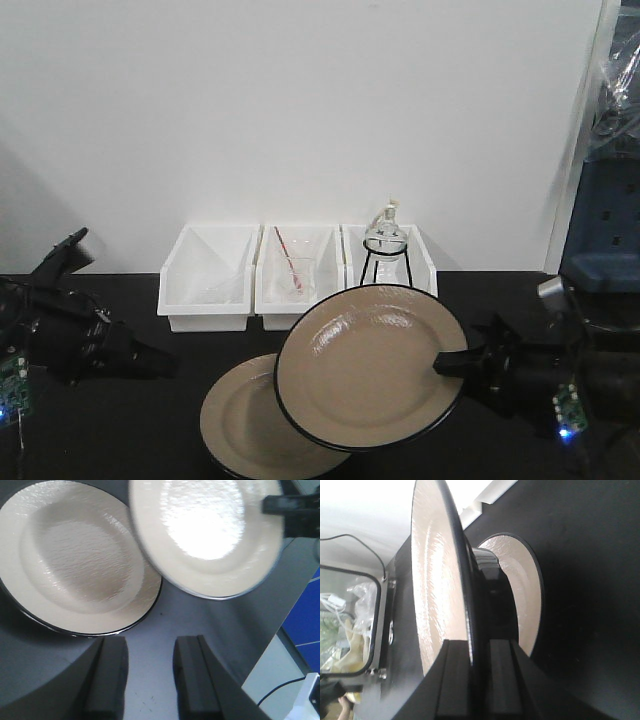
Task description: Arrange circular plates on left workspace
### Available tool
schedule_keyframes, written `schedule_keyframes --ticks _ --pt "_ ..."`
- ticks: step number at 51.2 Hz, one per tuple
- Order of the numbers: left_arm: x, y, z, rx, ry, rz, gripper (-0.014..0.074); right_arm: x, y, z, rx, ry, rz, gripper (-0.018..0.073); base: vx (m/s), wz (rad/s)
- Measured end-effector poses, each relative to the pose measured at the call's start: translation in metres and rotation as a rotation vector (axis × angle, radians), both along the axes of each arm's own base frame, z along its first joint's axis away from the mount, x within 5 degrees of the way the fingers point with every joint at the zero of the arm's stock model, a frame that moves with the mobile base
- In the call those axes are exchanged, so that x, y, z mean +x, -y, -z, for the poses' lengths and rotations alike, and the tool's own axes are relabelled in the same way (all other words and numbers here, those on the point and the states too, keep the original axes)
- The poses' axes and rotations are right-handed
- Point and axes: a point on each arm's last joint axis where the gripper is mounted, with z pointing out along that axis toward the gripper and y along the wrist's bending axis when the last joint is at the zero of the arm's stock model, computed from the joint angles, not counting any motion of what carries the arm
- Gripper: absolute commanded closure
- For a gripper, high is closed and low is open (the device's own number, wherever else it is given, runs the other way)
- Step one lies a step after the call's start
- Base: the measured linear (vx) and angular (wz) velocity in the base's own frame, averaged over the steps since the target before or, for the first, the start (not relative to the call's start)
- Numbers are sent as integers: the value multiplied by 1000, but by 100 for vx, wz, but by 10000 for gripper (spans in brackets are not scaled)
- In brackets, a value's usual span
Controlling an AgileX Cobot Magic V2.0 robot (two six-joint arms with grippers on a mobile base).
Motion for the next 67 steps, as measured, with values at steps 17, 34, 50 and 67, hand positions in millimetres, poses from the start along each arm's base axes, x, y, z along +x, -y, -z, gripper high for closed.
schedule_keyframes --ticks 17,34,50,67 --pt "2 -1 0 4 13 -19 241 30 -47 57 -52 -52 -67 564 0 0" --pt "4 -1 0 8 24 -34 241 60 -64 71 -54 -10 -115 526 0 0" --pt "4 -2 0 10 29 -43 241 62 -66 68 -146 154 -226 153 0 0" --pt "4 -2 0 1 11 -57 241 65 -57 74 -515 367 -367 92 0 0"
